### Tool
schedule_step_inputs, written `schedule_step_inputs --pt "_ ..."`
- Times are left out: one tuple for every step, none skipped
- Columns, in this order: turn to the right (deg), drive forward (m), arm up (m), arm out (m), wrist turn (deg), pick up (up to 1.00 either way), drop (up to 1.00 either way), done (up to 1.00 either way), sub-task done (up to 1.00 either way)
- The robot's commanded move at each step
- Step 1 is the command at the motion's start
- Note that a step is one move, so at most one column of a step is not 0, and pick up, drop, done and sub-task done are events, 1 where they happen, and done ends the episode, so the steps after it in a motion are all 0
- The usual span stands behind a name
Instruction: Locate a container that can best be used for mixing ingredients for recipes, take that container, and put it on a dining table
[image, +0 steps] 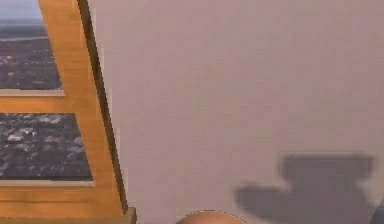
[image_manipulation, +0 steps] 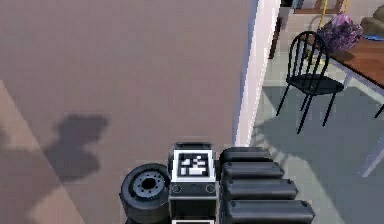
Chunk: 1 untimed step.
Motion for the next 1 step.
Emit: schedule_step_inputs --pt "-18.0 0.0 0.0 0.0 0.0 0.0 0.0 0.0 0.0"
